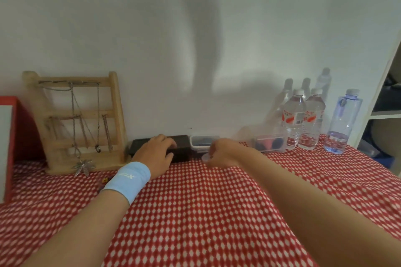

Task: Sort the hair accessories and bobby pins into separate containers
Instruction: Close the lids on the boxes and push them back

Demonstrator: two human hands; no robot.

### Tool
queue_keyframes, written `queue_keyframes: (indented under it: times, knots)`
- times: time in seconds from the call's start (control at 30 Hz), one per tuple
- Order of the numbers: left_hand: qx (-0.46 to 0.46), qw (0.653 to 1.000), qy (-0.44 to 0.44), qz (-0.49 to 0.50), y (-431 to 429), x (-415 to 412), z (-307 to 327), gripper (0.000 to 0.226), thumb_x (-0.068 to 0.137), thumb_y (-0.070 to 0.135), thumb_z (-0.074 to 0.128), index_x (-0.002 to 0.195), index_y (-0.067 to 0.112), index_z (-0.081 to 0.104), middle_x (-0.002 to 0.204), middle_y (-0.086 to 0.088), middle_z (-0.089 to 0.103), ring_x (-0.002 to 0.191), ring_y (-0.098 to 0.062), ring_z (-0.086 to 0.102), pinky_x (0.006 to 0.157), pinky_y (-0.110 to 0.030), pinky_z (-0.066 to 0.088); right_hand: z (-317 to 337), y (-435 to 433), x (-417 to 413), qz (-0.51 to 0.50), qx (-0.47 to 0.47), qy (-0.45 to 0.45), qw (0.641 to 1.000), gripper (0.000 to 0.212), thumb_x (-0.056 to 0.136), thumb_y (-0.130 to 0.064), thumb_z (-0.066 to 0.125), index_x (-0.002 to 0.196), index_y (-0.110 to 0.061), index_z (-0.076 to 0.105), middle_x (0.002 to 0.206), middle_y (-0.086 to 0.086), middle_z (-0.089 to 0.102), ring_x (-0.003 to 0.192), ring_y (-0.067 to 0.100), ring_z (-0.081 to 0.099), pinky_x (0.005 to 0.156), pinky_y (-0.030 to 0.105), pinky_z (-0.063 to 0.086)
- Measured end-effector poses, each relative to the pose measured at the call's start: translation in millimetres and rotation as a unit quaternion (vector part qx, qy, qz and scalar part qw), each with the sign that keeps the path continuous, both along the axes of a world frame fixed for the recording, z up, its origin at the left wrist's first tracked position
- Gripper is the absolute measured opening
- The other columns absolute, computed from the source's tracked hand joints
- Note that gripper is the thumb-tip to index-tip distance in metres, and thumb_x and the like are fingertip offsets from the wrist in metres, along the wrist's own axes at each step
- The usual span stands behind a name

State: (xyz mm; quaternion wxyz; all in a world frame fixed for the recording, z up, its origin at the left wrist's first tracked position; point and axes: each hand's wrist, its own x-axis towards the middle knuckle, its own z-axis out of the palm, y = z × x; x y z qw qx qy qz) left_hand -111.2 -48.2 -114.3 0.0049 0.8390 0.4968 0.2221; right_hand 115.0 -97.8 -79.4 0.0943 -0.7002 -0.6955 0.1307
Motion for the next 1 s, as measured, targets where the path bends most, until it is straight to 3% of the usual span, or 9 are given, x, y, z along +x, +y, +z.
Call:
queue_keyframes:
  times: [0.07,0.13,0.27,0.43,0.5,0.63,0.73,0.83,1.0]
  knots:
    - [0.009,1.0,-0.008,0.024,-6.7,-29.8,0.3,0.023,0.097,0.023,0.052,0.118,0.026,0.06,0.119,0.006,0.053,0.11,-0.014,0.052,0.098,-0.033,0.045,7.2,-8.1,-31.9,0.046,0.021,0.03,0.998,0.048,0.086,-0.052,0.066,0.127,-0.028,0.062,0.126,-0.003,0.061,0.117,0.02,0.058,0.1,0.036,0.044]
    - [0.004,0.998,-0.022,0.054,-13.2,-58.9,0.1,0.019,0.098,0.02,0.05,0.113,0.025,0.061,0.115,0.006,0.053,0.105,-0.013,0.053,0.094,-0.032,0.047,9.5,-13.6,-61.6,0.088,0.02,0.088,0.992,0.046,0.083,-0.051,0.068,0.124,-0.033,0.06,0.122,-0.008,0.06,0.109,0.015,0.059,0.092,0.034,0.046]
    - [-0.012,0.989,-0.041,0.141,-26.2,-110.7,-5.0,0.02,0.097,0.017,0.046,0.11,0.021,0.06,0.115,-0.002,0.056,0.104,-0.023,0.058,0.089,-0.036,0.047,3.9,-9.7,-115.5,0.147,0.032,0.128,0.98,0.047,0.082,-0.047,0.074,0.123,-0.03,0.059,0.12,-0.006,0.058,0.099,0.011,0.057,0.075,0.028,0.046]
    - [-0.091,0.962,-0.086,0.242,-33.5,-144.4,-15.0,0.035,0.098,0.015,0.044,0.128,0.01,0.06,0.135,-0.013,0.057,0.12,-0.03,0.056,0.102,-0.035,0.042,-17.2,6.6,-159.6,0.172,0.018,0.164,0.971,0.052,0.083,-0.047,0.077,0.127,-0.025,0.06,0.122,-0.005,0.058,0.106,0.013,0.059,0.092,0.034,0.052]
    - [-0.13,0.962,-0.089,0.225,-37.3,-145.8,-18.4,0.034,0.1,0.016,0.043,0.126,0.011,0.064,0.13,-0.014,0.062,0.114,-0.03,0.059,0.097,-0.033,0.045,-24.0,10.3,-169.1,0.179,0.012,0.176,0.968,0.05,0.083,-0.042,0.079,0.126,-0.025,0.061,0.123,-0.006,0.06,0.11,0.015,0.059,0.094,0.033,0.052]
    - [-0.173,0.957,-0.131,0.193,-39.0,-136.0,-19.2,0.03,0.1,0.015,0.044,0.117,0.018,0.069,0.106,-0.009,0.072,0.081,-0.022,0.065,0.084,-0.031,0.052,-31.7,14.2,-175.8,0.189,-0.001,0.173,0.967,0.05,0.082,-0.036,0.081,0.127,-0.026,0.061,0.125,-0.006,0.059,0.112,0.014,0.058,0.099,0.035,0.051]
    - [-0.213,0.947,-0.164,0.176,-34.3,-118.7,-15.2,0.026,0.097,0.009,0.049,0.106,0.021,0.07,0.099,-0.009,0.073,0.08,-0.023,0.071,0.083,-0.038,0.058,-31.3,12.2,-164.7,0.195,0.016,0.162,0.967,0.048,0.081,-0.035,0.081,0.124,-0.027,0.061,0.117,-0.01,0.057,0.107,0.011,0.056,0.092,0.029,0.048]
    - [-0.222,0.941,-0.204,0.154,-35.9,-91.3,-11.2,0.024,0.101,0.012,0.043,0.102,0.023,0.064,0.096,-0.002,0.069,0.073,-0.019,0.07,0.066,-0.029,0.059,-26.4,8.7,-141.9,0.185,0.022,0.147,0.972,0.048,0.079,-0.036,0.082,0.123,-0.029,0.062,0.114,-0.012,0.056,0.104,0.009,0.055,0.087,0.027,0.046]
    - [-0.242,0.938,-0.227,0.097,-33.9,-43.5,-11.6,0.026,0.102,0.026,0.044,0.107,0.019,0.069,0.09,0.0,0.073,0.069,-0.018,0.074,0.078,-0.039,0.061,-24.2,3.1,-89.3,0.154,0.038,0.11,0.981,0.053,0.073,-0.04,0.085,0.121,-0.033,0.066,0.116,-0.012,0.062,0.102,0.008,0.059,0.087,0.026,0.048]
